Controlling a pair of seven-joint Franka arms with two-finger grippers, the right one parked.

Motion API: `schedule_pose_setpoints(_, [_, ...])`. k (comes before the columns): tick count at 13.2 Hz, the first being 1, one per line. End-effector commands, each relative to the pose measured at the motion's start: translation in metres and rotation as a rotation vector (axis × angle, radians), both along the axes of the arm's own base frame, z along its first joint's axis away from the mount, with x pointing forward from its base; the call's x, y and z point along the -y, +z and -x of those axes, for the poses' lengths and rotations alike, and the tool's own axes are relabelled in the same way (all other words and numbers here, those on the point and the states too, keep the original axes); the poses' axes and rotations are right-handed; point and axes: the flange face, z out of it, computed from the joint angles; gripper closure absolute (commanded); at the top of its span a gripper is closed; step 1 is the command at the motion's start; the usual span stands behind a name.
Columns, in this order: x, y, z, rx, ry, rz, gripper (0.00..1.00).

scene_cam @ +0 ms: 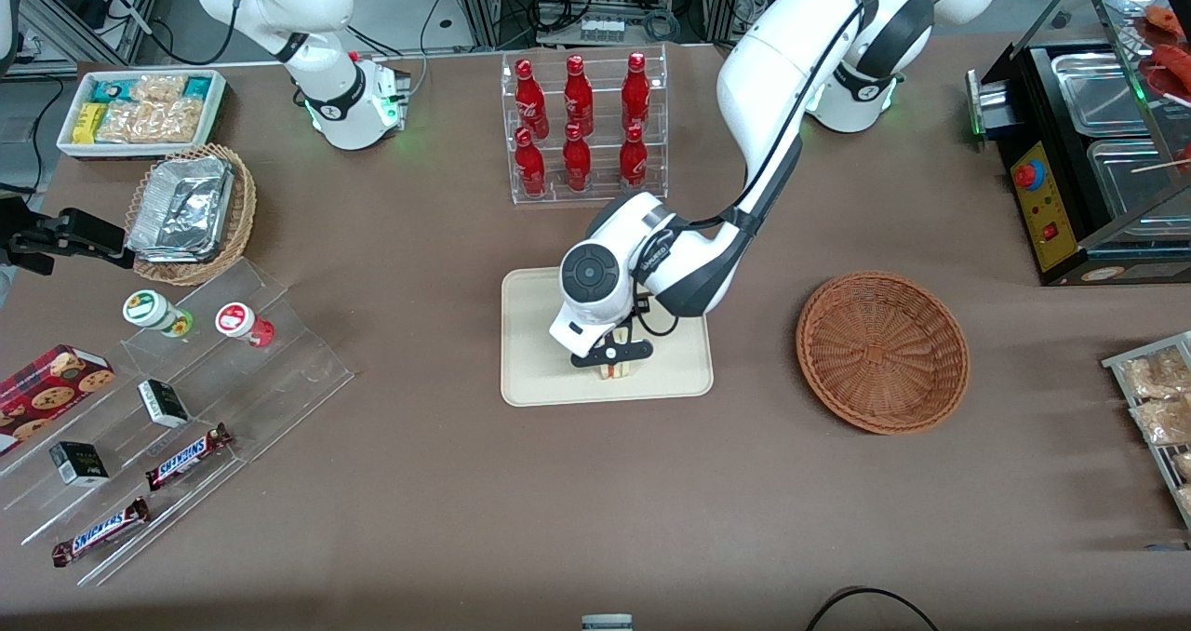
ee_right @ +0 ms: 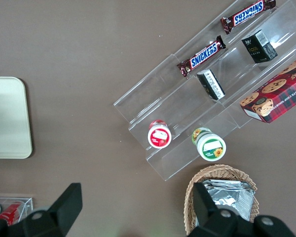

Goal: Place sandwich from basket to tray
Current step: 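Carry the sandwich over the cream tray with the left gripper, then lower the sandwich onto the tray and open the left gripper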

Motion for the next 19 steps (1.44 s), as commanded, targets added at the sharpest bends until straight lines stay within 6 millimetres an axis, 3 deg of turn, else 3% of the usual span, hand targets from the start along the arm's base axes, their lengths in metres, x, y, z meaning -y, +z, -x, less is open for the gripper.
schedule_pose_setpoints(1, [0.011,0.002,0.006,0.013,-0.005,-0.016,1.00])
schedule_pose_setpoints(3, [0.025,0.001,0.020,0.023,-0.012,-0.024,1.00])
schedule_pose_setpoints(8, [0.022,-0.009,0.022,0.050,-0.004,-0.052,0.98])
schedule_pose_setpoints(9, [0.022,-0.009,0.022,0.050,-0.002,-0.052,0.87])
schedule_pose_setpoints(10, [0.023,-0.009,0.023,0.049,-0.003,-0.051,0.59])
schedule_pose_setpoints(11, [0.022,-0.009,0.022,0.049,-0.003,-0.051,0.19])
schedule_pose_setpoints(12, [0.022,-0.009,0.022,0.049,-0.005,-0.051,0.00])
schedule_pose_setpoints(14, [0.023,-0.005,0.021,0.052,-0.004,-0.046,0.00])
schedule_pose_setpoints(16, [0.021,0.012,0.017,0.064,0.002,-0.036,0.00])
schedule_pose_setpoints(19, [0.016,0.071,0.016,0.080,0.001,-0.018,0.00])
